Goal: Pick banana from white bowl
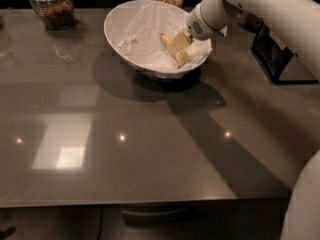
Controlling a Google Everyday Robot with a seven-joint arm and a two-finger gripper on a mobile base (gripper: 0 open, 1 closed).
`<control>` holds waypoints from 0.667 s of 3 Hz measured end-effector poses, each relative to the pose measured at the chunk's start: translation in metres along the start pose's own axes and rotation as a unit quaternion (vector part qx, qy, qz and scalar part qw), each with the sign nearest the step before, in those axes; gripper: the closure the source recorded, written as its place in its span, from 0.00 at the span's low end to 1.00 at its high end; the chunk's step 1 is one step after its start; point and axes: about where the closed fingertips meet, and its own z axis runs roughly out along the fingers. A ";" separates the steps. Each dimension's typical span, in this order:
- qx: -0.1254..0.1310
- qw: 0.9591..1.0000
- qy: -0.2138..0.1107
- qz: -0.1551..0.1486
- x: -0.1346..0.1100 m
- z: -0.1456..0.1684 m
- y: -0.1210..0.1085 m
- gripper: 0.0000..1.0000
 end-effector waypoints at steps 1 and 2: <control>-0.012 1.000 0.013 0.011 0.007 0.013 0.001 0.43; -0.020 0.999 0.024 0.017 0.011 0.023 0.001 0.45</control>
Offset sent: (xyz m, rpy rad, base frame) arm 0.0108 0.0024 -0.0321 -0.0043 0.0990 -0.0129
